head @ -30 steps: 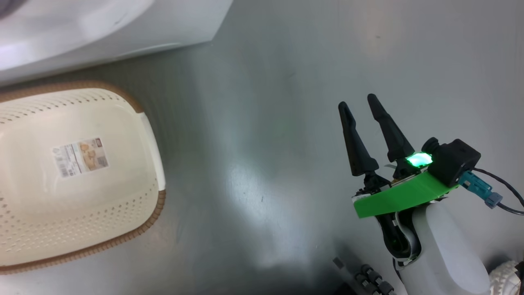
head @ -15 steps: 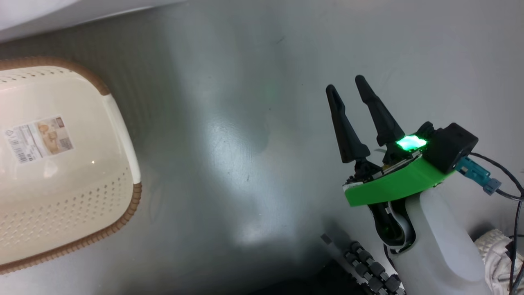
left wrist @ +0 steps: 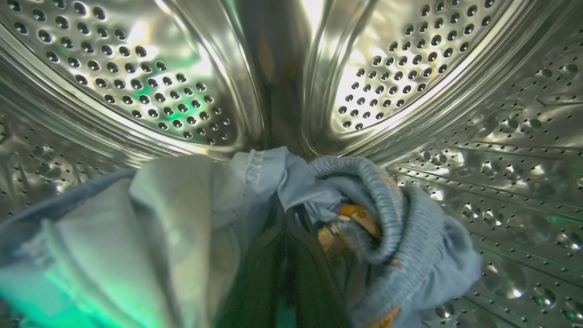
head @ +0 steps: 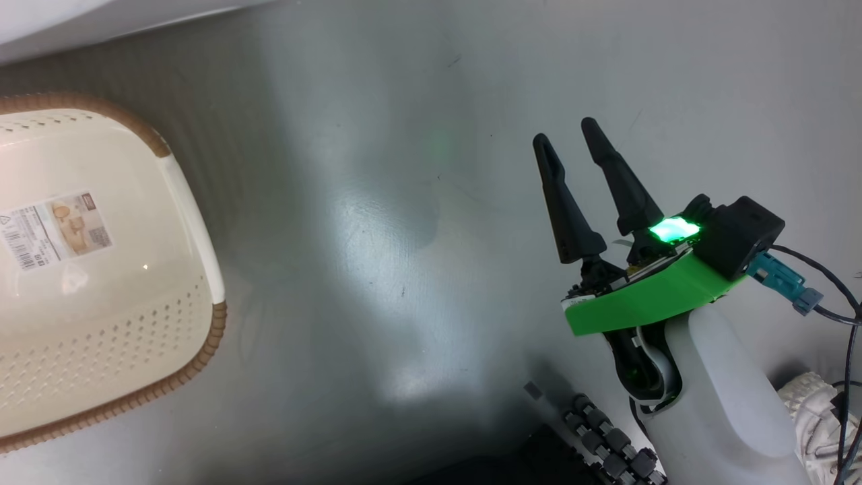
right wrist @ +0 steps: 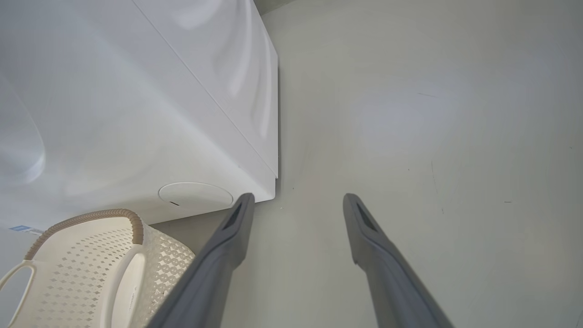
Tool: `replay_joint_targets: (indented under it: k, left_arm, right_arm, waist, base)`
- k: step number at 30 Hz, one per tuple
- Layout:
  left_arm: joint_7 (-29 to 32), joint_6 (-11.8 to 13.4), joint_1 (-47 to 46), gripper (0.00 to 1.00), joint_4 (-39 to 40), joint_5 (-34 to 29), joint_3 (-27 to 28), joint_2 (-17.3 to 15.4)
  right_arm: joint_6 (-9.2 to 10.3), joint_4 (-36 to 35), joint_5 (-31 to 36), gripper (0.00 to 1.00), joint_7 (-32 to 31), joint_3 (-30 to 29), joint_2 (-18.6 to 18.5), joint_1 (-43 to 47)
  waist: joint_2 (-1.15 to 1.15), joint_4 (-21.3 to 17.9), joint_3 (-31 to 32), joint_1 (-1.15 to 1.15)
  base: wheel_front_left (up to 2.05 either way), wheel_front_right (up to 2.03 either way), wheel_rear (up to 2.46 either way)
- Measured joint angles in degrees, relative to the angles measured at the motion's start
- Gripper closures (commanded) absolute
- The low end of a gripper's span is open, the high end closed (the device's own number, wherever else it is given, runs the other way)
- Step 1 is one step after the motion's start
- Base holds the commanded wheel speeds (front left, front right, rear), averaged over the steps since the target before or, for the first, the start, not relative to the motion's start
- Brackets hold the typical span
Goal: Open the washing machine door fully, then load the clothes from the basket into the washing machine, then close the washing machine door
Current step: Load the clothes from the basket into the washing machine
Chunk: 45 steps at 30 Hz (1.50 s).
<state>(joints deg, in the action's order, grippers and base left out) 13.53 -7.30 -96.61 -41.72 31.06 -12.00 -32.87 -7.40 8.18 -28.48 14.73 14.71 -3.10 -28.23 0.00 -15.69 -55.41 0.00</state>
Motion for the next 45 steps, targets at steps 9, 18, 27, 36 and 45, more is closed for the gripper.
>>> replay_joint_targets:
  k: [9,18,27,36,45]
  left_arm:
    - [-5.1,0.1,2.4,0.00,-1.3,0.5,-0.4,1.1]
    - [-13.2,0.2,11.8,0.00,-1.7,1.3,-0.5,4.3]
    - [-20.7,2.2,22.8,0.00,1.9,1.5,-1.0,7.8]
    - [-24.6,5.1,36.4,0.00,8.1,2.8,-1.4,9.6]
    - [-26.8,7.9,49.1,0.00,16.1,3.3,-1.2,11.4]
  right_arm:
    - [0.00,0.2,0.1,0.00,0.0,-1.3,0.0,0.0]
    - [0.00,0.9,2.0,0.00,0.0,-3.7,0.0,0.2]
    - [0.00,3.0,4.6,0.00,0.0,-6.3,0.0,2.5]
    - [0.00,4.6,5.9,0.00,0.0,-7.4,0.0,5.6]
    - [0.00,5.7,7.3,0.00,0.0,-8.0,0.0,8.7]
  waist:
    - [0.00,1.0,1.6,0.00]
    - [0.00,2.7,5.3,0.00]
    - [0.00,5.2,11.1,0.00]
    - [0.00,7.1,18.1,0.00]
    - [0.00,8.7,25.0,0.00]
  base:
    - [0.00,0.00,0.00]
    - [0.00,0.00,0.00]
    - [0.00,0.00,0.00]
    - [0.00,0.00,0.00]
    - [0.00,0.00,0.00]
